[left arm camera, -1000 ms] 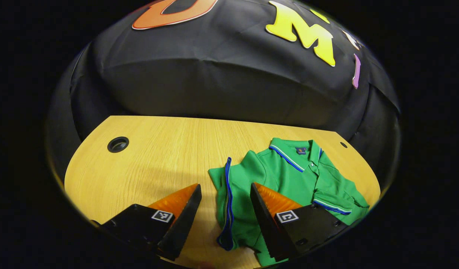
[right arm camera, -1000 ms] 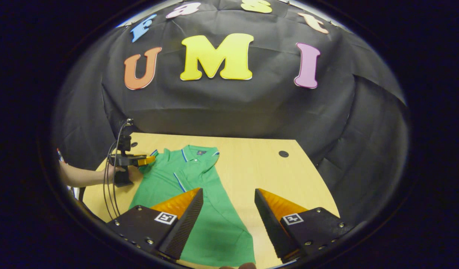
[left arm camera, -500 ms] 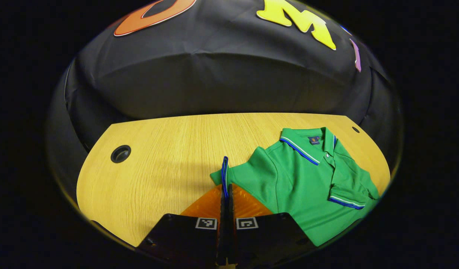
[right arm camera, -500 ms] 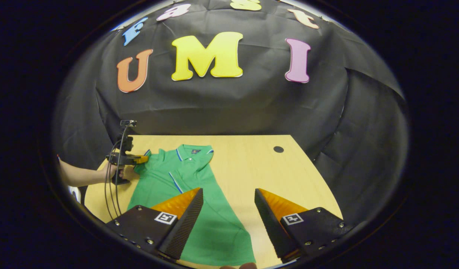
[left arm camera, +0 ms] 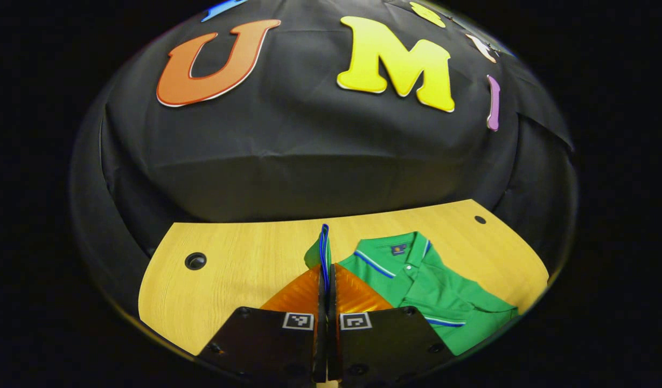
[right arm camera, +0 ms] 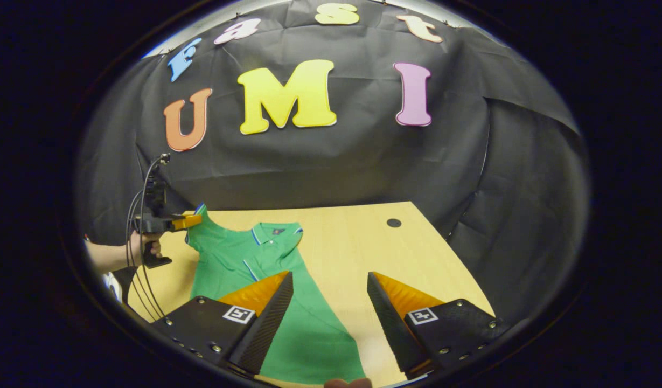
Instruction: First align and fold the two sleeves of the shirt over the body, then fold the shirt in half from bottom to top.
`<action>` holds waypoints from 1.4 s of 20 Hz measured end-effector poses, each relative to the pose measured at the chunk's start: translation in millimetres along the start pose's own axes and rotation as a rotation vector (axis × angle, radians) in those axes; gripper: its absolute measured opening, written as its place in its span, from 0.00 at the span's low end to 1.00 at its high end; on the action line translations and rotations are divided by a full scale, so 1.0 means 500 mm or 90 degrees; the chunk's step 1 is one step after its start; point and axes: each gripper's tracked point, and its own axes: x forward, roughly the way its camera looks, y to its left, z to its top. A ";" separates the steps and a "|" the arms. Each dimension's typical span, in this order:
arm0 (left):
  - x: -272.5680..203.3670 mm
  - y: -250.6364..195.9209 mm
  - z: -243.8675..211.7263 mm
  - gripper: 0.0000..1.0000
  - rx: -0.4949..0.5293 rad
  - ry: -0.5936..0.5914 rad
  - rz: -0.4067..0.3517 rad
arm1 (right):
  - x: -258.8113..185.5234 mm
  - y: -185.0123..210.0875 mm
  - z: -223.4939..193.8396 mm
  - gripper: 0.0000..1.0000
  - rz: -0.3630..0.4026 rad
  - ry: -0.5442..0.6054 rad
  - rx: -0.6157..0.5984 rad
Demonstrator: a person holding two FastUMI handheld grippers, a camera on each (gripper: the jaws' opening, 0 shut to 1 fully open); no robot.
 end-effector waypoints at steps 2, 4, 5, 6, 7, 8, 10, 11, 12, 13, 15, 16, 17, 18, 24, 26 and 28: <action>-0.012 -0.047 0.007 0.04 0.012 -0.002 -0.020 | -0.012 -0.018 0.003 0.87 -0.007 -0.005 0.006; -0.020 -0.090 0.000 0.04 0.044 -0.007 -0.032 | -0.027 -0.037 0.004 0.87 -0.015 -0.011 0.010; -0.025 -0.126 -0.012 0.04 0.072 -0.009 -0.045 | -0.035 -0.048 0.005 0.87 -0.021 -0.013 0.009; -0.027 -0.153 -0.019 0.04 0.091 -0.010 -0.056 | -0.040 -0.057 0.004 0.87 -0.025 -0.014 0.008; -0.034 -0.187 -0.032 0.04 0.115 -0.009 -0.068 | -0.048 -0.068 0.002 0.87 -0.030 -0.016 0.010; -0.036 -0.214 -0.048 0.04 0.130 -0.006 -0.081 | -0.051 -0.074 0.000 0.87 -0.033 -0.016 0.012; -0.038 -0.265 -0.081 0.05 0.145 0.002 -0.102 | -0.053 -0.078 -0.007 0.87 -0.034 -0.013 0.012; -0.037 -0.283 -0.102 0.06 0.144 0.014 -0.110 | -0.053 -0.080 -0.011 0.87 -0.033 -0.010 0.009; -0.032 -0.305 -0.126 0.06 0.134 0.032 -0.120 | -0.052 -0.079 -0.016 0.87 -0.031 -0.006 0.005; -0.029 -0.326 -0.155 0.07 0.120 0.054 -0.129 | -0.052 -0.080 -0.018 0.87 -0.029 -0.004 0.002; -0.032 -0.364 -0.201 0.23 0.082 0.087 -0.149 | -0.046 -0.079 -0.025 0.87 -0.022 0.004 -0.007; -0.042 -0.390 -0.227 0.43 0.059 0.100 -0.162 | -0.036 -0.074 -0.028 0.87 -0.015 0.009 -0.012; -0.049 -0.399 -0.250 0.63 0.048 0.107 -0.157 | -0.030 -0.070 -0.026 0.87 -0.006 0.011 -0.017; -0.056 -0.393 -0.260 0.82 0.047 0.106 -0.142 | -0.023 -0.066 -0.025 0.87 0.000 0.011 -0.023; -0.136 -0.326 -0.254 0.99 0.024 0.097 -0.071 | 0.035 -0.031 -0.063 0.87 0.065 0.028 -0.079; -0.175 -0.292 -0.261 0.99 0.024 0.107 -0.045 | 0.054 -0.023 -0.089 0.87 0.092 0.047 -0.098; -0.212 -0.270 -0.280 0.99 0.021 0.124 -0.035 | 0.071 -0.011 -0.132 0.87 0.139 0.077 -0.127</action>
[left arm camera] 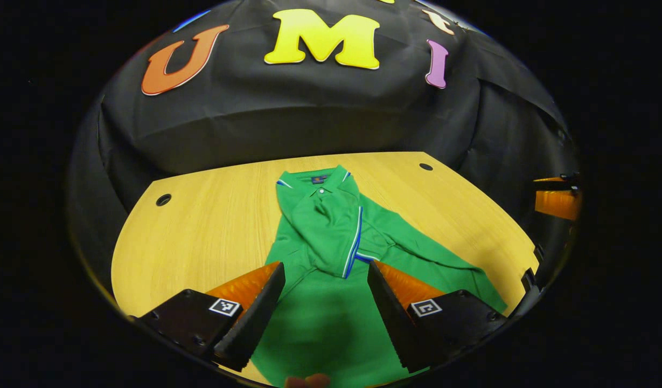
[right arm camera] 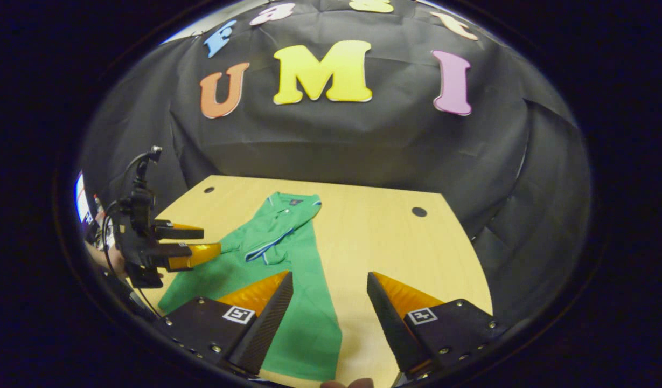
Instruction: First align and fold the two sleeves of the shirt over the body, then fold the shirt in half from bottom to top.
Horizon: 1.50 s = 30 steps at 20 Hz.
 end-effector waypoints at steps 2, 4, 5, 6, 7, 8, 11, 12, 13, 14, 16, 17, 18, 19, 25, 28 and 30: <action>-0.045 0.009 -0.052 0.99 0.011 0.035 -0.019 | 0.024 0.000 -0.069 0.87 0.048 0.061 -0.047; -0.092 0.032 -0.114 0.99 0.044 0.075 -0.024 | 0.019 0.000 -0.161 0.87 0.091 0.128 -0.062; -0.113 0.039 -0.146 0.99 0.059 0.096 -0.028 | 0.010 0.001 -0.197 0.87 0.105 0.155 -0.075; -0.135 0.047 -0.179 0.99 0.069 0.118 -0.031 | -0.001 -0.001 -0.236 0.87 0.114 0.183 -0.096; -0.157 0.052 -0.216 0.99 0.071 0.141 -0.037 | -0.007 -0.003 -0.270 0.87 0.121 0.207 -0.117; -0.178 0.056 -0.250 0.99 0.063 0.164 -0.046 | -0.013 0.001 -0.299 0.87 0.129 0.228 -0.131; -0.236 0.050 -0.325 0.99 0.052 0.220 -0.063 | -0.032 0.009 -0.372 0.87 0.147 0.279 -0.159; -0.265 0.054 -0.353 0.99 0.050 0.245 -0.063 | -0.038 0.004 -0.396 0.87 0.138 0.287 -0.183; -0.276 0.053 -0.361 0.99 0.041 0.261 -0.064 | -0.039 0.014 -0.413 0.87 0.144 0.298 -0.202; -0.269 0.053 -0.388 1.00 0.055 0.269 -0.066 | -0.034 0.029 -0.421 0.87 0.153 0.302 -0.209; -0.273 0.051 -0.407 1.00 0.078 0.274 -0.076 | -0.030 0.036 -0.432 0.87 0.162 0.309 -0.210; -0.273 0.041 -0.412 1.00 0.079 0.275 -0.082 | -0.024 0.036 -0.437 0.87 0.162 0.314 -0.212; -0.274 0.035 -0.421 0.99 0.076 0.281 -0.078 | -0.015 0.038 -0.450 0.87 0.160 0.322 -0.215; -0.267 0.041 -0.421 1.00 0.080 0.272 -0.072 | -0.013 0.037 -0.458 0.87 0.157 0.333 -0.214; -0.247 0.004 -0.417 0.65 0.052 0.252 -0.062 | -0.013 0.059 -0.473 0.48 0.194 0.308 -0.248; -0.249 -0.022 -0.416 0.04 -0.043 0.255 -0.095 | -0.020 0.058 -0.469 0.00 0.184 0.325 -0.209; -0.258 -0.019 -0.402 0.03 -0.066 0.251 -0.102 | -0.028 0.058 -0.462 0.01 0.187 0.325 -0.186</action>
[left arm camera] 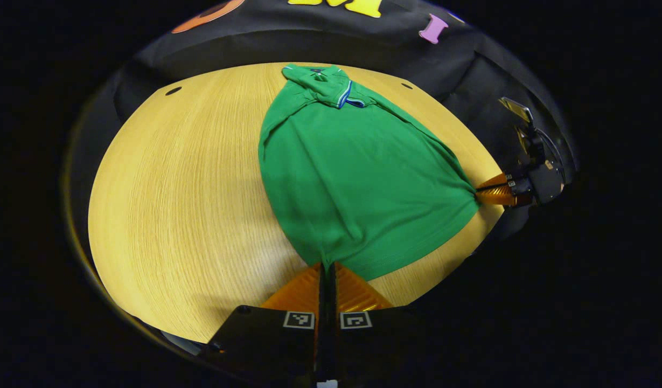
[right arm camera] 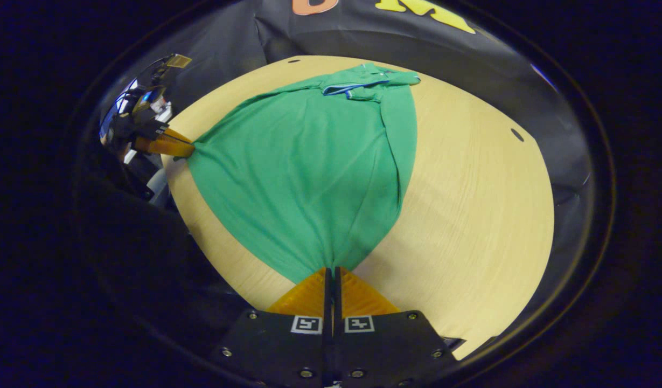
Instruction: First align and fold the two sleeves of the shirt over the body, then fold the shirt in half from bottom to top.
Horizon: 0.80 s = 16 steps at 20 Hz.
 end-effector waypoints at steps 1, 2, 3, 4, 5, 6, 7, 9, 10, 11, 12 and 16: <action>-0.005 0.002 0.009 0.03 0.001 -0.006 -0.004 | -0.004 0.003 0.006 0.00 0.007 -0.007 0.006; -0.011 -0.006 0.023 0.03 0.005 -0.012 -0.012 | -0.013 0.008 0.016 0.01 0.017 -0.017 0.011; -0.017 -0.008 0.031 0.03 0.010 -0.018 -0.016 | -0.021 0.005 0.031 0.01 0.022 -0.025 0.020; -0.022 -0.010 0.039 0.03 0.010 -0.023 -0.018 | -0.024 0.005 0.038 0.01 0.026 -0.031 0.028; -0.025 -0.012 0.045 0.03 0.008 -0.025 -0.020 | -0.029 0.002 0.048 0.01 0.028 -0.038 0.038; -0.031 -0.013 0.057 0.03 0.009 -0.031 -0.021 | -0.034 0.003 0.058 0.01 0.035 -0.045 0.049; -0.037 -0.015 0.068 0.03 0.011 -0.039 -0.023 | -0.039 0.001 0.069 0.01 0.039 -0.052 0.055; -0.049 -0.019 0.095 0.03 0.013 -0.057 -0.030 | -0.051 0.001 0.092 0.01 0.051 -0.066 0.070; -0.058 -0.022 0.107 0.03 0.015 -0.065 -0.034 | -0.054 0.003 0.104 0.01 0.059 -0.072 0.079; -0.070 -0.021 0.139 0.03 0.020 -0.082 -0.039 | -0.060 0.001 0.132 0.01 0.069 -0.084 0.093; -0.074 -0.021 0.157 0.03 0.022 -0.091 -0.041 | -0.065 -0.001 0.146 0.01 0.071 -0.091 0.097; -0.068 -0.016 0.215 0.03 0.029 -0.116 -0.043 | -0.087 -0.012 0.214 0.01 0.074 -0.128 0.114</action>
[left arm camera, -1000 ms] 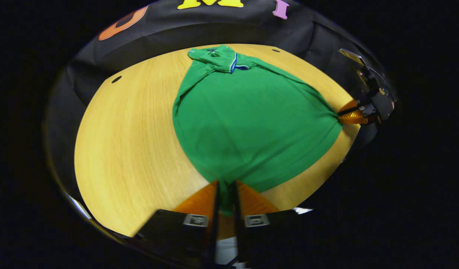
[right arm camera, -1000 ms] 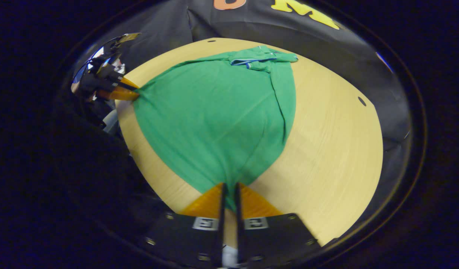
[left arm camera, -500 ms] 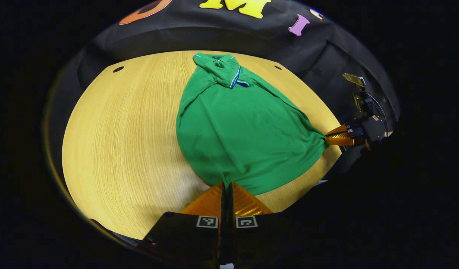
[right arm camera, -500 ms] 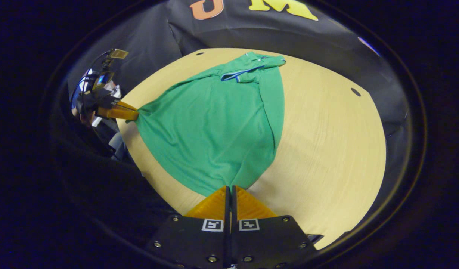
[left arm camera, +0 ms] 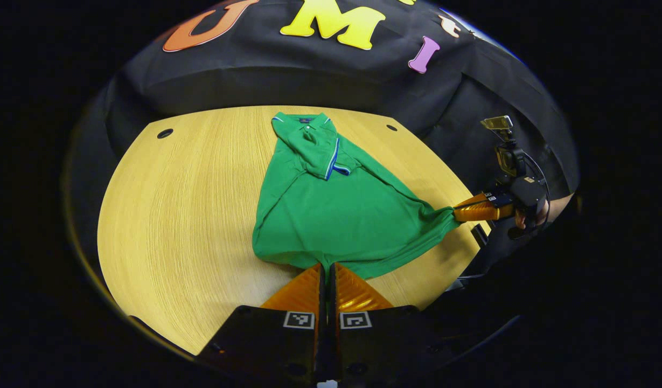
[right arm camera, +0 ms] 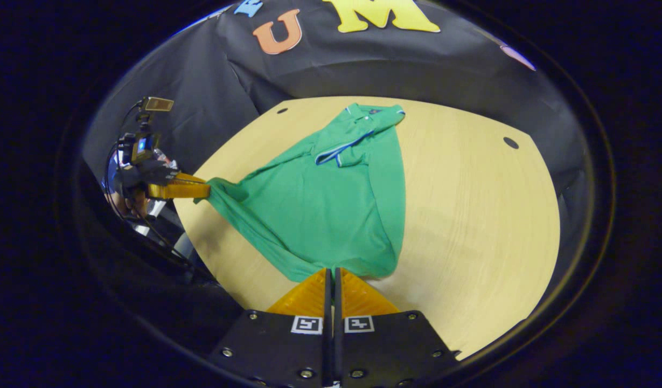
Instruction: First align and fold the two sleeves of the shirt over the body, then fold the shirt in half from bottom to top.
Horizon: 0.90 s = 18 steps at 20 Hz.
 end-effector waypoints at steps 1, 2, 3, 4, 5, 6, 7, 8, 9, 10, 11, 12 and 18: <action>-0.001 0.002 0.012 0.03 0.006 -0.006 0.001 | -0.002 -0.002 0.017 0.01 -0.001 -0.009 0.005; -0.003 0.002 0.030 0.03 0.012 -0.014 0.001 | -0.004 -0.002 0.038 0.01 -0.001 -0.021 0.011; -0.006 0.003 0.046 0.03 0.014 -0.022 0.002 | -0.006 -0.004 0.062 0.01 -0.001 -0.035 0.019; -0.009 0.002 0.065 0.03 0.014 -0.033 0.000 | -0.008 -0.006 0.080 0.01 -0.002 -0.046 0.023; -0.008 0.004 0.093 0.03 0.015 -0.047 -0.001 | -0.010 -0.011 0.104 0.01 -0.006 -0.060 0.024; -0.007 0.008 0.113 0.03 0.019 -0.056 0.002 | -0.012 -0.015 0.124 0.01 -0.011 -0.071 0.024; -0.005 0.016 0.134 0.03 0.025 -0.065 0.007 | -0.017 -0.018 0.144 0.01 -0.014 -0.084 0.025; -0.002 0.025 0.154 0.03 0.030 -0.074 0.014 | -0.019 -0.022 0.167 0.01 -0.017 -0.095 0.029; 0.001 0.030 0.176 0.03 0.033 -0.081 0.018 | -0.020 -0.025 0.188 0.00 -0.019 -0.106 0.033; 0.005 0.036 0.198 0.03 0.035 -0.092 0.022 | -0.020 -0.029 0.210 0.00 -0.021 -0.118 0.032; 0.009 0.043 0.216 0.03 0.035 -0.101 0.024 | -0.018 -0.038 0.229 0.00 -0.029 -0.126 0.030; 0.014 0.047 0.235 0.03 0.036 -0.108 0.026 | -0.016 -0.042 0.249 0.00 -0.031 -0.135 0.031; 0.030 0.101 0.321 0.03 0.047 -0.153 0.063 | 0.004 -0.083 0.369 0.00 -0.055 -0.177 0.037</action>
